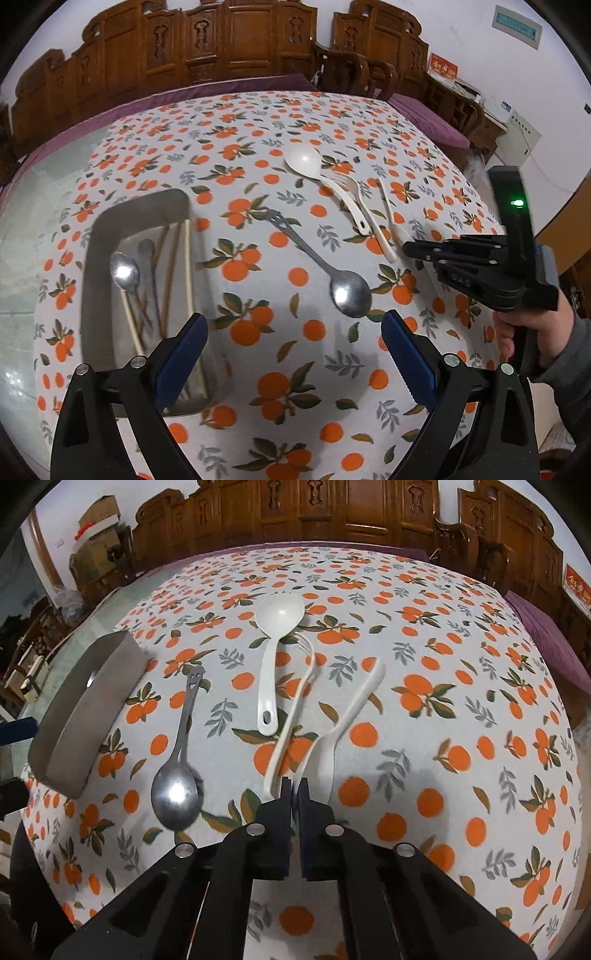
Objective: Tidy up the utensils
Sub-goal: 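Grasp a white plastic spoon with the right tool while the left tool approaches a metal spoon, then grasp the metal spoon with the left tool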
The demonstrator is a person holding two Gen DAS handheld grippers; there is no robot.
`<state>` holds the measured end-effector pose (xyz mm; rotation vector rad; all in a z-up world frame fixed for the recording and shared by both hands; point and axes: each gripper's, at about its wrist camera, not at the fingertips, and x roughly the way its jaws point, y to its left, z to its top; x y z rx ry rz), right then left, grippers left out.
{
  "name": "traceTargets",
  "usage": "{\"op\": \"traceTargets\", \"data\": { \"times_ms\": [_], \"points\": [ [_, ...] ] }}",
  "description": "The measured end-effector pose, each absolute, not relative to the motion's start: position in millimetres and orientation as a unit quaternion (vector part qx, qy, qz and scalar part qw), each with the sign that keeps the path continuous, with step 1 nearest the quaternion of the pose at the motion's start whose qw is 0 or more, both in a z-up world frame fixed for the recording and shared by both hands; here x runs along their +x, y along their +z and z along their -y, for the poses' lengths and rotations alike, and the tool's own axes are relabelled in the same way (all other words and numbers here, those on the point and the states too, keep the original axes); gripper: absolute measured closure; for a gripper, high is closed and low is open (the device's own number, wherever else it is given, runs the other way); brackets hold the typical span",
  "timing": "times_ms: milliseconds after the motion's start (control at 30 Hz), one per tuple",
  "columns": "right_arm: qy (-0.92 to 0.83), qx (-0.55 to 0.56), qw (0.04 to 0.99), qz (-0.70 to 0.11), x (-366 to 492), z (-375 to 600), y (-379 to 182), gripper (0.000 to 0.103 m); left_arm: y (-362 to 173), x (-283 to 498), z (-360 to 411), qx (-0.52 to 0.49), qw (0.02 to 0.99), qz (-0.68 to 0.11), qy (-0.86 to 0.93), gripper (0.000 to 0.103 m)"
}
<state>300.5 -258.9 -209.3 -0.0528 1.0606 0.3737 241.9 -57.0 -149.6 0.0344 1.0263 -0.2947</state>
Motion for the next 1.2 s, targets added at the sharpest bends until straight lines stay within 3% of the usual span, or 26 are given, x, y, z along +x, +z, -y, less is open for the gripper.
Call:
{"op": "traceTargets", "data": {
  "times_ms": [467,767,933,1200],
  "points": [
    [0.199,-0.023,0.863,-0.463,237,283,-174,0.099,-199,276,104,0.032,0.846,-0.515,-0.133,0.014],
    [0.201,-0.009,0.863,-0.464,224,294,-174,0.099,-222,292,121,0.032,0.834,-0.533,-0.137,0.041],
    [0.201,-0.008,0.864,-0.462,223,295,-173,0.099,-221,291,132,0.034,0.834,-0.529,-0.154,0.066],
    [0.202,-0.008,0.865,-0.46,221,289,-170,0.099,-205,289,137,0.017,0.833,-0.525,-0.173,0.092]
  ]
}}
